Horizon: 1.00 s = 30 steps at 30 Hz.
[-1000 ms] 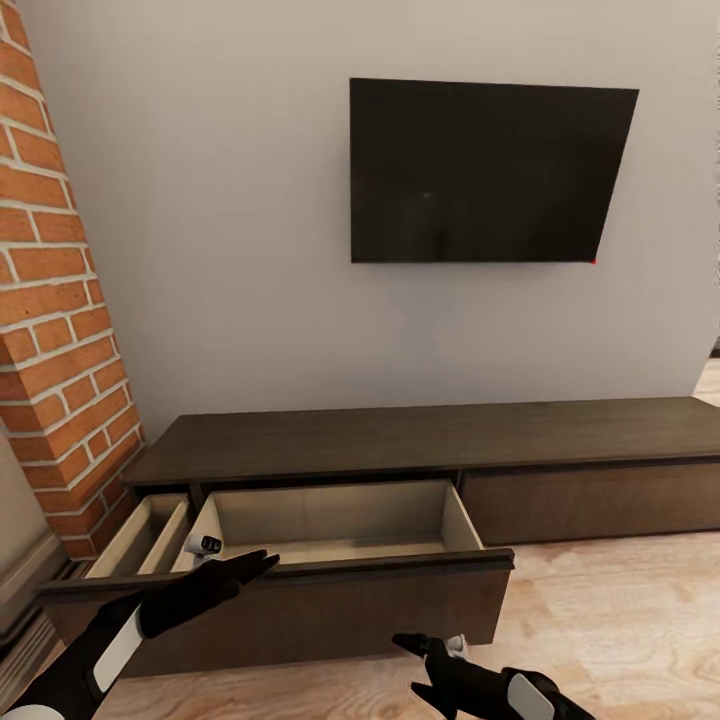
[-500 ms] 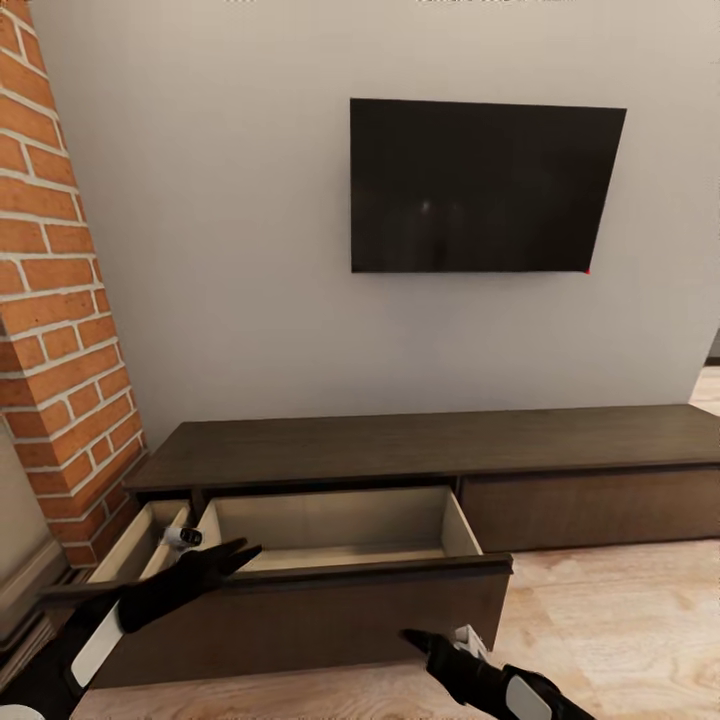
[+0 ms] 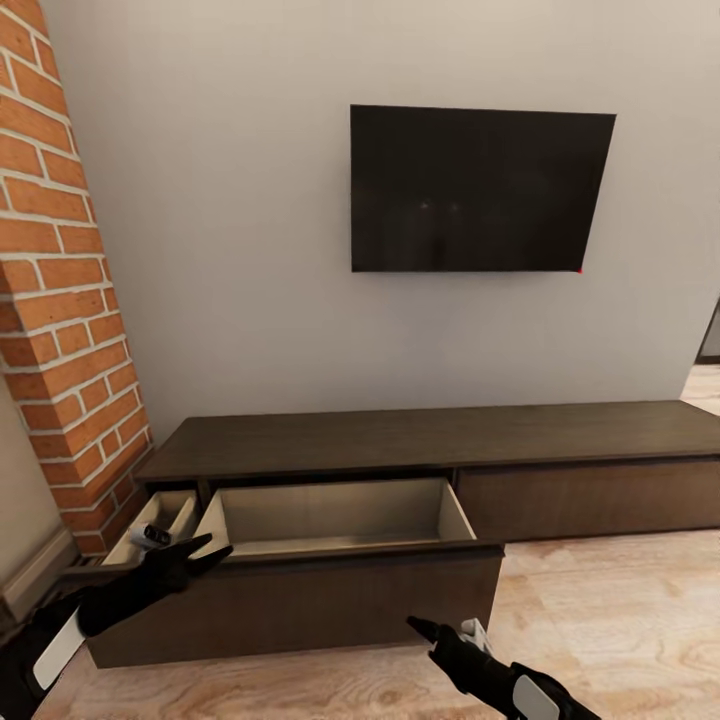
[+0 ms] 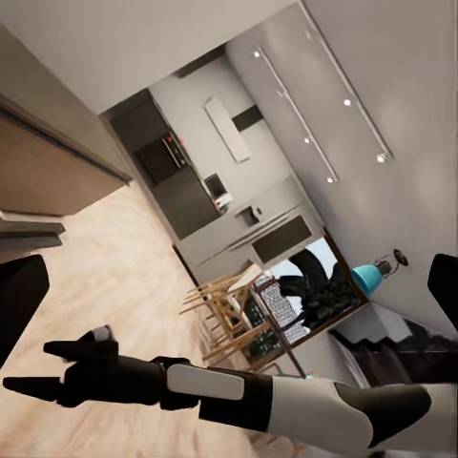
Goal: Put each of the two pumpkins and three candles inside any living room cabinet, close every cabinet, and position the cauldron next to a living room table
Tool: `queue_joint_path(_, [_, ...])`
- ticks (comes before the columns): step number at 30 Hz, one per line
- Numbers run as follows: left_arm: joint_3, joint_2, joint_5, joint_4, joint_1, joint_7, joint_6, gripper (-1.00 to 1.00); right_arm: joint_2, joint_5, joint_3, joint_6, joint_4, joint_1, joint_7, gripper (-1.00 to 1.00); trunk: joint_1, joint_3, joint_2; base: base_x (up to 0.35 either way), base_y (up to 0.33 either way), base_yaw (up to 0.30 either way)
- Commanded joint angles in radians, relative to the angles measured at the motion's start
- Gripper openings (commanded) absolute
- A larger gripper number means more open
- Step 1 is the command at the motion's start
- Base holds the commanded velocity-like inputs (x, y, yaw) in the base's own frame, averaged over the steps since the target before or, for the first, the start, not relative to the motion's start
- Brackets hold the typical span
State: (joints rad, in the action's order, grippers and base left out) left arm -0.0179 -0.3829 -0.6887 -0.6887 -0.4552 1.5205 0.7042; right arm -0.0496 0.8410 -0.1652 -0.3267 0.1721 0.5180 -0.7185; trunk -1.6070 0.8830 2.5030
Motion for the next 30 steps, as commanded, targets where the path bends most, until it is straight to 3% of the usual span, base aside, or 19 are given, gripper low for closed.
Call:
queue_joint_path(1, [-0.002,-0.006,-0.003,0.000,0.000,0.008,0.016,1.00,0.000,0.010,-0.007,-0.006,0.001,0.000,-0.007,1.00,0.000,0.001,0.000,-0.102,0.000,0.000])
queue_joint_path(4, [-0.002,-0.020,-0.003,0.000,0.000,0.025,0.033,1.00,0.000,0.009,-0.008,-0.006,0.004,0.000,-0.009,1.00,0.000,0.001,0.000,-0.212,0.000,0.000])
queue_joint_path(11, [-0.001,-0.021,-0.003,0.000,0.000,0.050,0.044,1.00,0.002,0.008,-0.017,-0.004,0.006,0.000,0.005,1.00,0.000,0.001,0.000,-0.059,0.000,0.000])
queue_joint_path(17, [-0.001,-0.022,-0.003,0.001,0.000,0.050,0.044,1.00,0.003,0.011,-0.090,-0.003,0.004,0.000,0.044,1.00,0.000,0.001,0.000,-0.002,0.000,0.000])
queue_joint_path(25, [-0.001,-0.022,-0.003,0.003,0.000,0.050,0.044,1.00,0.004,0.009,-0.100,-0.003,0.005,0.000,0.051,1.00,0.000,0.001,0.000,-0.041,0.018,0.000])
queue_joint_path(30, [-0.001,-0.022,-0.004,0.005,0.000,0.050,0.045,1.00,0.004,0.008,-0.100,-0.003,0.006,0.000,0.097,1.00,0.000,0.001,0.000,-0.125,0.094,0.000])
